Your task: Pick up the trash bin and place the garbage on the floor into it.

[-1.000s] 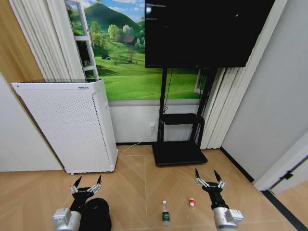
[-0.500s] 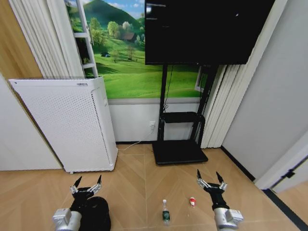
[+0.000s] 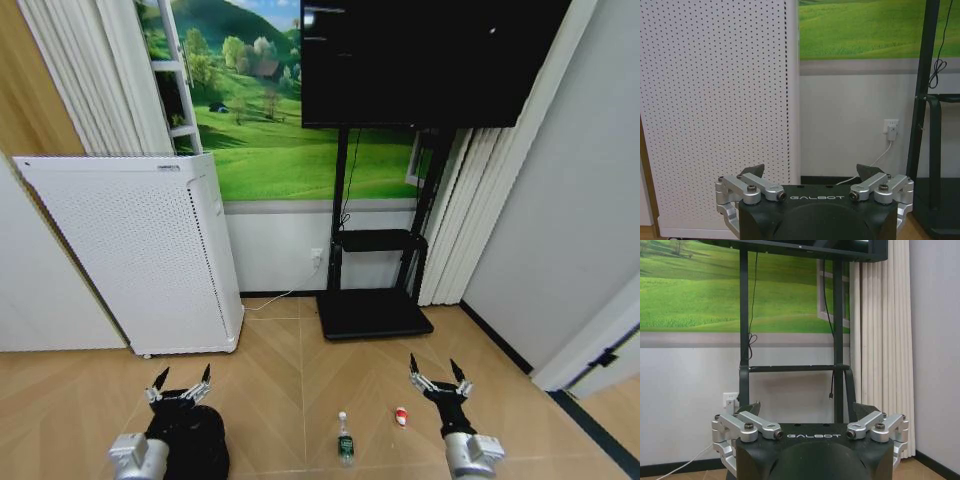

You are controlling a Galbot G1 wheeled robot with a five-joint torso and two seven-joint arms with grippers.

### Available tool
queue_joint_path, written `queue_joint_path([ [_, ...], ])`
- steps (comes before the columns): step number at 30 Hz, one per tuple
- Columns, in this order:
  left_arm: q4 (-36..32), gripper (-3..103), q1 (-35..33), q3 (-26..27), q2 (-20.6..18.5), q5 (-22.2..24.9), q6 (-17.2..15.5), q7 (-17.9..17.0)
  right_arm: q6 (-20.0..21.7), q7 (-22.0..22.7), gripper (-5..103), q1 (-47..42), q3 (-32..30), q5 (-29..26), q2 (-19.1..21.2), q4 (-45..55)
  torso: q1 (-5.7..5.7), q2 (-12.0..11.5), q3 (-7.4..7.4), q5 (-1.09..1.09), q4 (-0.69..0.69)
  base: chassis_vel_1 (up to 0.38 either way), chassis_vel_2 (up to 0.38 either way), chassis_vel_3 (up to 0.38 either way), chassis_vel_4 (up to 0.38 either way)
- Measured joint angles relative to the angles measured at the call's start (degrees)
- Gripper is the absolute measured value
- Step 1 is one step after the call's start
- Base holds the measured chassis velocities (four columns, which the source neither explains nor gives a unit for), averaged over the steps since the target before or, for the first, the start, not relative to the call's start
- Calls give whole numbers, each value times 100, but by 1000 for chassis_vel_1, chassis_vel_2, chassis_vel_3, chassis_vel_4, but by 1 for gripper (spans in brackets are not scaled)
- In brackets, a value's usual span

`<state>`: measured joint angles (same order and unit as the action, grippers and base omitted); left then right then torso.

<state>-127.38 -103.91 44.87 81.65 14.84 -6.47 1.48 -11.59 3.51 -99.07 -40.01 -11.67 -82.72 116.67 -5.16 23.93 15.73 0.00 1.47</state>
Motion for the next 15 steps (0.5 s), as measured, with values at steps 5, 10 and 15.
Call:
queue_joint_path([
  [5, 46, 100, 6, -7, 27, -13, 38, -13, -5, 27, 100, 7, 30, 94, -10, -84, 42, -117, -75, 0, 0, 0, 0, 0, 0],
  [10, 72, 100, 0, -38, 27, -21, 42, -18, -17, 36, 100, 37, 42, 93, -9, -141, 83, -232, -150, 0, 0, 0, 0, 0, 0],
  [15, 105, 100, 19, -49, 23, -30, 25, -18, -25, 19, 100, 52, 108, 90, -12, -168, 122, -340, -218, 0, 0, 0, 0, 0, 0],
])
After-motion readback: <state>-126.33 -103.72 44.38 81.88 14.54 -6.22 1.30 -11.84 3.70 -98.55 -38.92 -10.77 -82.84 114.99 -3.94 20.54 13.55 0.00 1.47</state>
